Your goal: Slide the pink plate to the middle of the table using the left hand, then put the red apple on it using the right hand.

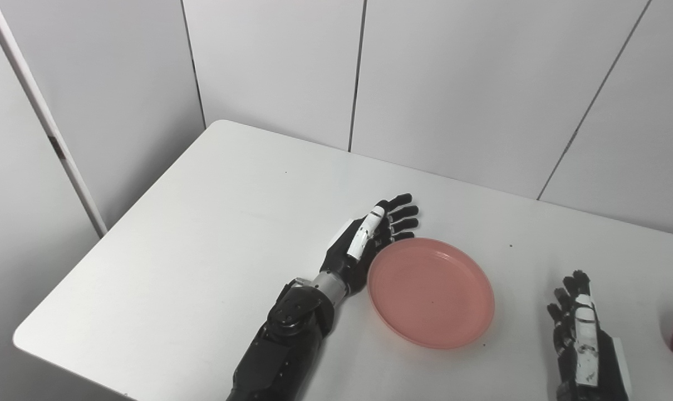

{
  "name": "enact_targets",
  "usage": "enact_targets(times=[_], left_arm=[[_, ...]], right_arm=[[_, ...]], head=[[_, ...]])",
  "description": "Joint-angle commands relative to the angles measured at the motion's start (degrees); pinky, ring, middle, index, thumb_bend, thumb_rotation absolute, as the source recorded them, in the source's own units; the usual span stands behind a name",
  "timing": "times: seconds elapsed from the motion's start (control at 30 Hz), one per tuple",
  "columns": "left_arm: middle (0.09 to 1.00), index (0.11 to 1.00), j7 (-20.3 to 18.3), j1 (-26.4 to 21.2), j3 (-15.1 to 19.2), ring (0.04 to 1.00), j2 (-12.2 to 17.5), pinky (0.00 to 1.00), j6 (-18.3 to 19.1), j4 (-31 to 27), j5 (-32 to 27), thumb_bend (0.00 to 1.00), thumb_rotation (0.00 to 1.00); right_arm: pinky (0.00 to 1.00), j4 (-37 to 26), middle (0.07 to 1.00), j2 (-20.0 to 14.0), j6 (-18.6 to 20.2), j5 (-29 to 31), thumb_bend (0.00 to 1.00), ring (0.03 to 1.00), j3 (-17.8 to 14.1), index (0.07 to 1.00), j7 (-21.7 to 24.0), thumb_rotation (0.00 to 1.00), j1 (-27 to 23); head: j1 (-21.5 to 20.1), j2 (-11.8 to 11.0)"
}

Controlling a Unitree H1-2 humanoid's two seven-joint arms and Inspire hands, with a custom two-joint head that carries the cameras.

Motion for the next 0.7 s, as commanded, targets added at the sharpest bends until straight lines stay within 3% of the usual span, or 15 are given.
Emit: enact_targets(times=[0.0,0.4,0.67], left_arm=[[0.865,0.849,0.6,2.6,-0.8,0.860,-0.4,0.84,4.4,1.9,1.4,0.36,1.00],[0.873,0.856,1.6,3.5,0.3,0.869,-0.5,0.85,4.1,0.2,2.7,0.35,1.00],[0.892,0.878,1.5,4.6,0.4,0.884,0.3,0.87,3.6,-2.2,4.4,0.37,1.00]], right_arm=[[1.00,-0.7,1.000,0.5,-3.3,-0.1,0.25,1.000,0.0,1.000,0.0,1.00,-1.4],[1.00,-0.8,1.000,1.0,-2.3,-1.0,0.29,1.000,0.2,1.000,-0.3,1.00,-1.5],[1.00,-0.9,1.000,1.7,-2.3,-2.0,0.29,1.000,0.3,1.000,-1.0,1.00,-2.0]], head=[[0.0,0.1],[-2.9,1.1],[-7.1,2.0]])
